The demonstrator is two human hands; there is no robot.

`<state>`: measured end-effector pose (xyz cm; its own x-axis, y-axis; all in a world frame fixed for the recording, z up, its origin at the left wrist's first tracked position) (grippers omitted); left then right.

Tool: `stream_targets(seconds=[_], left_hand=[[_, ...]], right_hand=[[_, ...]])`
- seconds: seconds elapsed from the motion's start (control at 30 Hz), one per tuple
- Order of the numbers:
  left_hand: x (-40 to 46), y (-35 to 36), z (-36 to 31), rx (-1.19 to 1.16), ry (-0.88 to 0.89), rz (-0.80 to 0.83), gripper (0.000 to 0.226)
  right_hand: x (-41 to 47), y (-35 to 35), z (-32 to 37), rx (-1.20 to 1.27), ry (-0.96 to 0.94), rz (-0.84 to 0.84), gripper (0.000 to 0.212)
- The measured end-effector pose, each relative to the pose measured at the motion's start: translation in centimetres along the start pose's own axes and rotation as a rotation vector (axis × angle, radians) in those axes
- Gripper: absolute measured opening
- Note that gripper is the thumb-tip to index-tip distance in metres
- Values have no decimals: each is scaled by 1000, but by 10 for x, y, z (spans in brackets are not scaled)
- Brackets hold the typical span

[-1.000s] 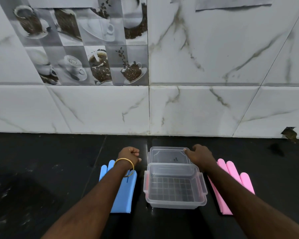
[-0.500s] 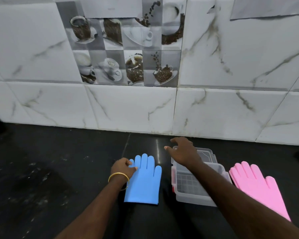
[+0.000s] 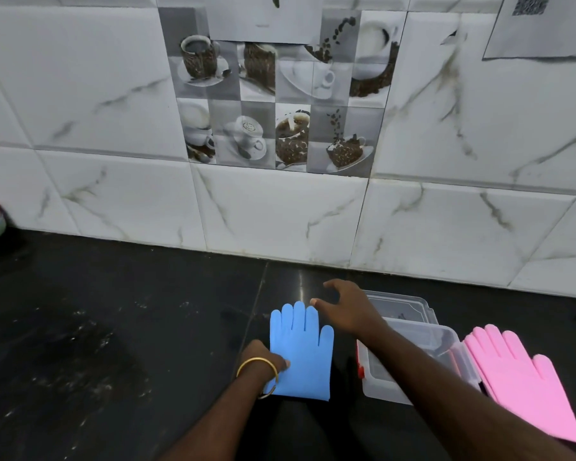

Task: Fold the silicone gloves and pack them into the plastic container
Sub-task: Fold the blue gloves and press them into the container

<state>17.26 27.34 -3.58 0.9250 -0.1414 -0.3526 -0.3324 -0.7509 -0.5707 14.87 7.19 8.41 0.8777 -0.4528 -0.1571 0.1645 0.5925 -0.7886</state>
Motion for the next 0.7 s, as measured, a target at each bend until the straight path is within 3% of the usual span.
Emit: stream_targets(seconds=[0.13, 0.27, 0.5, 0.7], left_hand=[[6, 4, -4, -42, -44, 68, 55], [7, 7, -20, -185, -35, 123, 40], [-8, -1, -80, -670, 26, 130, 23], [-28, -24, -139, -840, 193, -84, 23]], right_hand=[[-6, -1, -7, 62, 32, 6, 66], [-16, -7, -13, 256, 120, 86, 55], [-63, 6, -29, 680, 460, 788, 39], [-99, 18, -34, 777, 433, 1026, 76]])
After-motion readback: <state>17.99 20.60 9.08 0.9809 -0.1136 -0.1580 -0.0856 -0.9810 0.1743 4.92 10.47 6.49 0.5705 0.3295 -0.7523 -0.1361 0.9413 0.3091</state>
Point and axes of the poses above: each hand's wrist, its own x-axis towards the middle knuckle, its own y-axis out of the palm, z = x × y, the point moved 6 cm from there along x, towards the middle knuckle, and after that the axes turned 12 degrees about y, right-handed, at the moved point
